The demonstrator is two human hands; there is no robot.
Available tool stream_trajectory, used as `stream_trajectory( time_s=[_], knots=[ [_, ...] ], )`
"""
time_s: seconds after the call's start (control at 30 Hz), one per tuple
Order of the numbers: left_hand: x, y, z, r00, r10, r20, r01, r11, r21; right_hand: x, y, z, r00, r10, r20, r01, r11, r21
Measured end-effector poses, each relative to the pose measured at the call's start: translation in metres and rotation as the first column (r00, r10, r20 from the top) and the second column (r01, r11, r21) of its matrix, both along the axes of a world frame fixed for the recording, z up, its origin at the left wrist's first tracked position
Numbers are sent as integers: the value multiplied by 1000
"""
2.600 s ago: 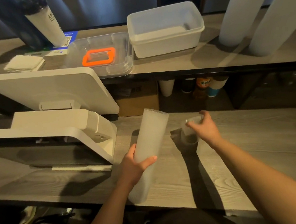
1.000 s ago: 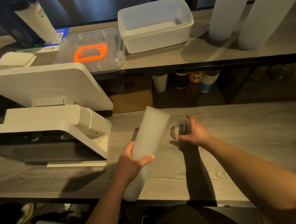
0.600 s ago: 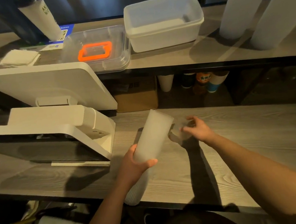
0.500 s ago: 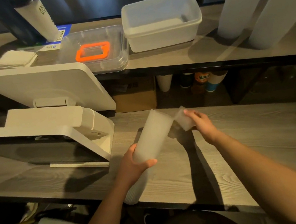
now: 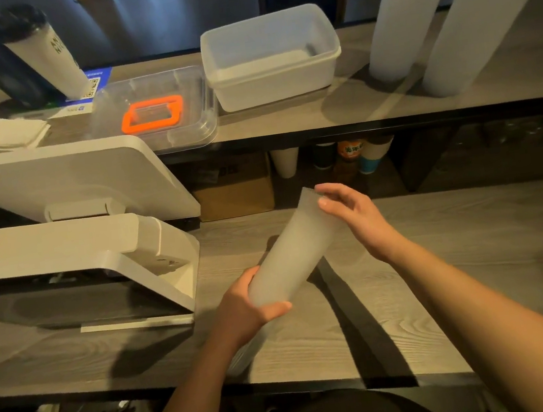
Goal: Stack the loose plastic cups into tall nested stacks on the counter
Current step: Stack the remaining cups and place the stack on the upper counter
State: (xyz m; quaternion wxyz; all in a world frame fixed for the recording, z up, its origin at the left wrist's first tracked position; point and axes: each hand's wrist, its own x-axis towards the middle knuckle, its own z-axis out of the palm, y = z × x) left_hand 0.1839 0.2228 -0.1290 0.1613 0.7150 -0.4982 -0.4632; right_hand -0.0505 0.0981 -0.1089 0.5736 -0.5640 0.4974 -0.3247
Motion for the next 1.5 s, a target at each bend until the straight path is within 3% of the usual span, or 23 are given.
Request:
stream_trajectory(
  time_s=[0.2, 0.37, 0.6, 0.77, 0.9, 1.17, 1.5],
  knots=[
    [-1, -3, -1, 999, 15, -43, -16, 1000, -18, 13, 19, 2, 996, 85, -16, -84, 996, 22],
    [-1, -5, 2, 985, 118, -122, -122, 992, -22, 20, 26, 6, 981, -19, 191, -7, 991, 135],
    [-10, -21, 22, 896, 255, -364, -290, 956, -43, 35, 46, -2, 979, 193, 61, -200, 967, 155],
    [-15, -37, 51, 820, 265, -507, -357, 930, -92, 45, 40, 13, 956, 286, 64, -291, 951, 101],
    [-12, -60, 79, 851, 226, -473, -342, 923, -175, 44, 19, 34, 949, 314, -5, -314, 949, -15],
    [0, -117, 141, 887, 105, -449, -309, 858, -410, 53, -27, 100, 972, 222, 75, -206, 962, -178],
    [12, -182, 238, 910, 45, -413, -292, 777, -558, 55, -105, 190, 979, 203, 24, -183, 922, -342]
  ],
)
